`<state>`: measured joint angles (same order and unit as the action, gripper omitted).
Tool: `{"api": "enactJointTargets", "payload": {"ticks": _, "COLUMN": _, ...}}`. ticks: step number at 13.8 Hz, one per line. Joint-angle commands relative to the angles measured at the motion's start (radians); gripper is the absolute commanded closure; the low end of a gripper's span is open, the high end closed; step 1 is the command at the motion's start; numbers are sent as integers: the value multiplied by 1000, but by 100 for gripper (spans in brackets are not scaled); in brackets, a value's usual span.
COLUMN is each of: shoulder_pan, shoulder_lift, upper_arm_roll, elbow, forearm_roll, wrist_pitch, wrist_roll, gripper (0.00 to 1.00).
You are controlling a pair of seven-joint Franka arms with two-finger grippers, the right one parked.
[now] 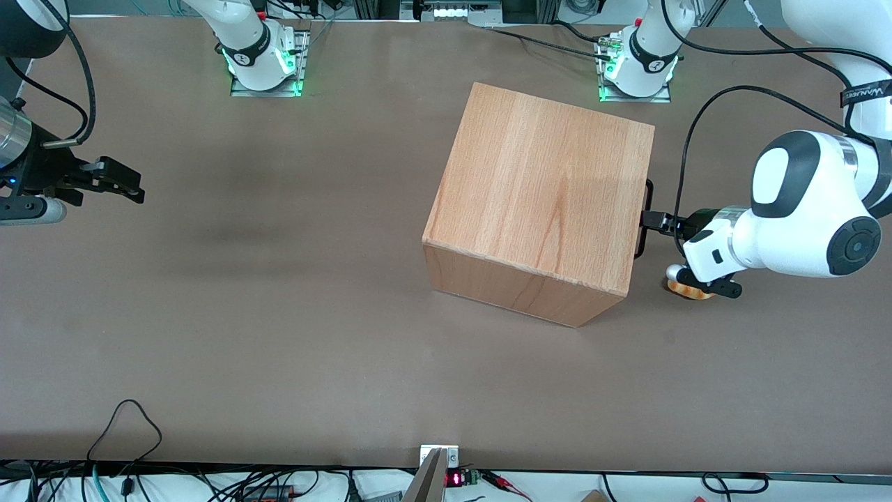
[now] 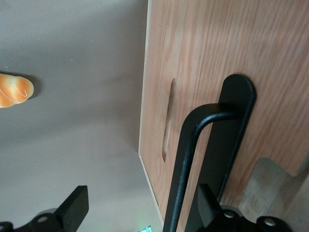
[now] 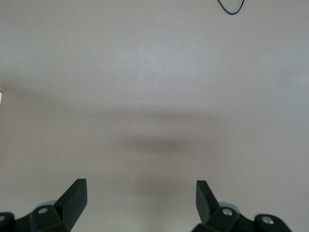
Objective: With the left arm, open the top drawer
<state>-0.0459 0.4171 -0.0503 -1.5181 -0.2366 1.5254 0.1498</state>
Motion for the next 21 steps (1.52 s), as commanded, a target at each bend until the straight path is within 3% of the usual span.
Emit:
{"api": "enactJointTargets", "payload": {"ticks": 1, "shoulder_pan": -8, "shoulder_lift": 8, "upper_arm_roll": 4, "elbow": 16, "forearm_roll": -27, "wrist_pitch": -22, "wrist_roll": 19, "gripper": 0}}
{"api": "enactJointTargets", "payload": {"ticks": 21, "shoulder_pan": -5, "shoulder_lift": 112, "upper_arm_roll": 15, "elbow": 76, "forearm_roll": 12, "wrist_pitch": -5, "wrist_roll": 8, "gripper": 0}}
